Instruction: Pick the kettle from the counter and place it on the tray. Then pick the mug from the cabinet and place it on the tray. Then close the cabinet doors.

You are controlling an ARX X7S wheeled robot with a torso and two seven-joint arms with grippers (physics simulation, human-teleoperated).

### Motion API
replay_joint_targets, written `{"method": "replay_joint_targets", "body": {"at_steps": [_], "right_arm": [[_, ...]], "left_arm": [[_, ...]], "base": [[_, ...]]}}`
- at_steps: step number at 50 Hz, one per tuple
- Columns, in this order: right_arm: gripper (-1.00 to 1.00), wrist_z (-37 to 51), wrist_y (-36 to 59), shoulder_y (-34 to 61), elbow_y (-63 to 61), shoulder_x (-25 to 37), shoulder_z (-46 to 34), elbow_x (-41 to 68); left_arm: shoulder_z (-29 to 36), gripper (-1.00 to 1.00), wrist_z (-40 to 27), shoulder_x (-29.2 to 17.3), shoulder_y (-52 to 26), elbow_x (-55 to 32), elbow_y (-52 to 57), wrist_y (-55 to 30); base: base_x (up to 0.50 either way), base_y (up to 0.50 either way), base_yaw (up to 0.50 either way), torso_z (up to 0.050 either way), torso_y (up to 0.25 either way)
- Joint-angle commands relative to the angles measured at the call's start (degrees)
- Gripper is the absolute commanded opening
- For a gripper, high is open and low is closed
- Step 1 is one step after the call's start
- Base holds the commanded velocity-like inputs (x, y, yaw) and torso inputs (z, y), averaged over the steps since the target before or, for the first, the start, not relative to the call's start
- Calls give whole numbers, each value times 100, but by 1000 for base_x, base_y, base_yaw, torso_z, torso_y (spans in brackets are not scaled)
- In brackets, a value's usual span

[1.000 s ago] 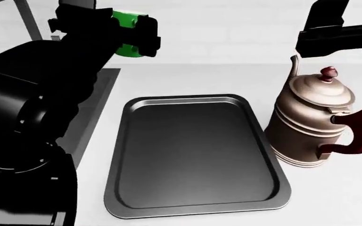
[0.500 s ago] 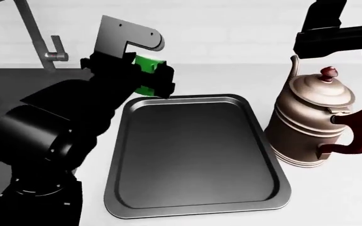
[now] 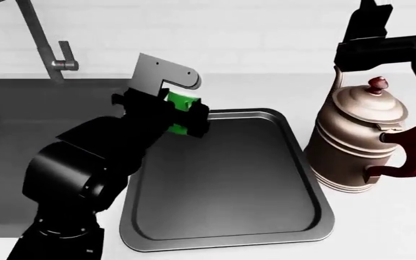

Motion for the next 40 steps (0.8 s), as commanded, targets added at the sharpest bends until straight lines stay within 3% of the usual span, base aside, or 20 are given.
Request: {"method": "replay_joint_targets", "body": {"at_steps": [1,12,13,30,40], "right_arm": [[100,-27,-33,-70,2,-13,-17,-62],[100,-66,-66,-130,12,-16,-27,-120],[100,-64,-71,-137,5,-12,-24,-117],[100,-60,-88,-152,12,-8,-25,-124],[100,218,209,290,16,65,-56,265]], "left_arm": [[49,-100,-70,-9,168,-29,-153,190],[10,-100,-81,-12,147,-83,-260,268],[12,100,-78,-19,148,-89,-257,270],[-88,100,-101,-83,45,-178,-335,304],[-905,100,-271,-61,-854,-662,548,-518]], "base": [[0,0,0,0,10],[0,0,0,0,0],[0,0,0,0,0],[0,0,0,0,0],[0,0,0,0,0]]}}
